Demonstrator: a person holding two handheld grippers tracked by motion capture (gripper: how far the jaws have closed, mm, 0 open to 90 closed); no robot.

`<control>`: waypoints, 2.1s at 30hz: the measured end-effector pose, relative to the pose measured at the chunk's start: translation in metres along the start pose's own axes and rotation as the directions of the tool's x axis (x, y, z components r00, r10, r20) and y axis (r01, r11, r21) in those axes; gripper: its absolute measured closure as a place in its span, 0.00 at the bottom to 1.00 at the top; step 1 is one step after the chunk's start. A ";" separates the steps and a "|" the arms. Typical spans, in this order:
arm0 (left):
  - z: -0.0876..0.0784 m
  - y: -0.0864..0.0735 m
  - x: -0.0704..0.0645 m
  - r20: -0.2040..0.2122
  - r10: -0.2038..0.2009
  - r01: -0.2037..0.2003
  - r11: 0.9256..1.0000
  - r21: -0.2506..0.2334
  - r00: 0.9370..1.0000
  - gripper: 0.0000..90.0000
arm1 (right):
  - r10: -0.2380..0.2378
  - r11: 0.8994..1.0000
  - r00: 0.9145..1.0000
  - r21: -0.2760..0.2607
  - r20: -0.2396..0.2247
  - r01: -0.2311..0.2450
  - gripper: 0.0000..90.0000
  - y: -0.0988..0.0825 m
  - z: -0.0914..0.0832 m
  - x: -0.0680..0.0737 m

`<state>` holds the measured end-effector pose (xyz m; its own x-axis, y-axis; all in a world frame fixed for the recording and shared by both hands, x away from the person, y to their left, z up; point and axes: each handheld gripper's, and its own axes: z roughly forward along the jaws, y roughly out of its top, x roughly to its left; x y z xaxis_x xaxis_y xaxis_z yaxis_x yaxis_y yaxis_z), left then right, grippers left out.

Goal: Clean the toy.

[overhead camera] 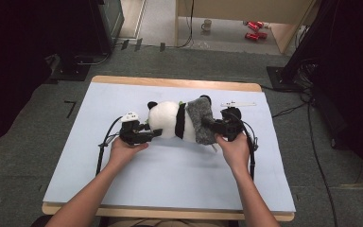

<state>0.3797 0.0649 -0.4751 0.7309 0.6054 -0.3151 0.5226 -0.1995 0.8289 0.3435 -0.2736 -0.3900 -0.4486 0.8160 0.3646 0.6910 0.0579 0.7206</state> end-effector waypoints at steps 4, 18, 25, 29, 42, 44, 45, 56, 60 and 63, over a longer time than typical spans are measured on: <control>0.000 0.004 -0.005 -0.016 0.003 -0.002 1.000 0.028 1.000 0.70 | -0.003 1.000 1.000 -0.029 -0.020 0.003 0.87 0.004 -0.003 0.008; -0.002 -0.001 -0.049 -0.029 -0.020 0.022 0.998 0.058 0.999 0.74 | -0.086 0.995 0.988 0.039 -0.128 0.092 0.87 0.005 0.038 0.063; -0.001 -0.006 -0.044 -0.030 -0.038 0.040 0.997 0.060 0.999 0.76 | -0.076 0.995 0.993 0.053 -0.093 0.082 0.85 0.002 0.047 0.049; -0.001 -0.005 -0.041 -0.018 -0.045 0.046 0.997 0.057 0.999 0.76 | -0.064 0.996 0.996 0.051 -0.061 0.067 0.87 0.003 0.039 0.037; 0.000 0.002 -0.030 0.008 -0.069 0.069 0.995 0.069 0.998 0.76 | -0.033 0.999 0.999 0.000 0.019 0.033 0.87 0.007 0.004 0.005; 0.001 0.002 -0.029 0.011 -0.072 0.071 0.995 0.068 0.997 0.76 | -0.011 1.000 1.000 -0.010 0.029 0.011 0.87 0.006 -0.001 -0.003; 0.000 0.003 -0.029 0.010 -0.073 0.072 0.995 0.069 0.997 0.76 | -0.006 1.000 0.999 -0.012 0.033 0.006 0.87 0.006 -0.003 -0.005; -0.005 0.009 -0.021 0.028 -0.098 0.095 0.990 0.104 0.995 0.79 | 0.003 1.000 0.991 -0.031 0.131 0.001 0.87 0.005 -0.018 -0.021; -0.016 0.014 -0.015 0.051 -0.102 0.095 0.987 0.132 0.993 0.80 | 0.038 0.998 0.996 -0.053 0.087 -0.034 0.87 0.008 -0.029 -0.021; -0.024 0.015 -0.011 0.078 -0.098 0.086 0.986 0.144 0.992 0.80 | 0.014 0.997 0.999 -0.080 0.047 -0.010 0.87 0.014 -0.036 -0.008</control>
<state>0.3687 0.0738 -0.4477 0.7083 0.5600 -0.4298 0.6412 -0.2557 0.7235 0.3366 -0.3001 -0.3614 -0.4120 0.8426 0.3469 0.6477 0.0031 0.7619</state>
